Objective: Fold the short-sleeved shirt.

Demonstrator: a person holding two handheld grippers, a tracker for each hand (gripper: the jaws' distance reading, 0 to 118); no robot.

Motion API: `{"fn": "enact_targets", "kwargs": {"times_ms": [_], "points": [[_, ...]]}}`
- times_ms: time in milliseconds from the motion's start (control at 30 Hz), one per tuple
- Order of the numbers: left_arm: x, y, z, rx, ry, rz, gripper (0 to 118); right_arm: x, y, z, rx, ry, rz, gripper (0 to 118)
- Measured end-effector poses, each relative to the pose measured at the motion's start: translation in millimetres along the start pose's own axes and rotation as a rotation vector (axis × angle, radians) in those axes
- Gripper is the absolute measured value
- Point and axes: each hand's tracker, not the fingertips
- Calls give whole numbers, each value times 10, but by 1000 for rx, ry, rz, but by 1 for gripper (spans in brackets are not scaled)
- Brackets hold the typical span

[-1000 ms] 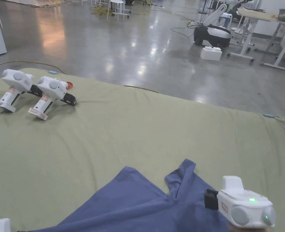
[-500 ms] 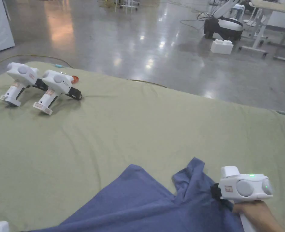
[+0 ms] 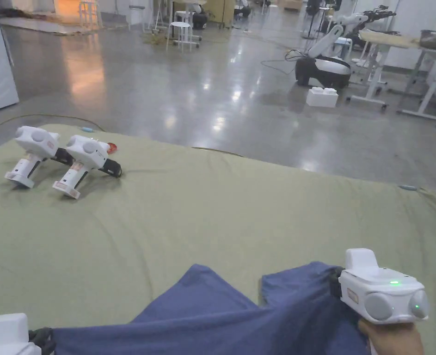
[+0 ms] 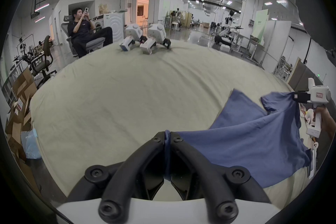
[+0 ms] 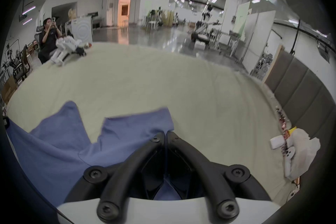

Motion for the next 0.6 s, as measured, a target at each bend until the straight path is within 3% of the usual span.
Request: {"fn": "enact_targets", "kwargs": {"times_ms": [333, 500, 600], "points": [[424, 1084, 447, 269, -118, -76, 2, 582, 647, 1501, 259, -133, -58, 0], [750, 1787, 639, 338, -165, -98, 2, 899, 1040, 2065, 368, -185, -126, 0], [928, 2175, 724, 374, -176, -121, 2, 1002, 1297, 2369, 413, -214, -123, 0]]}}
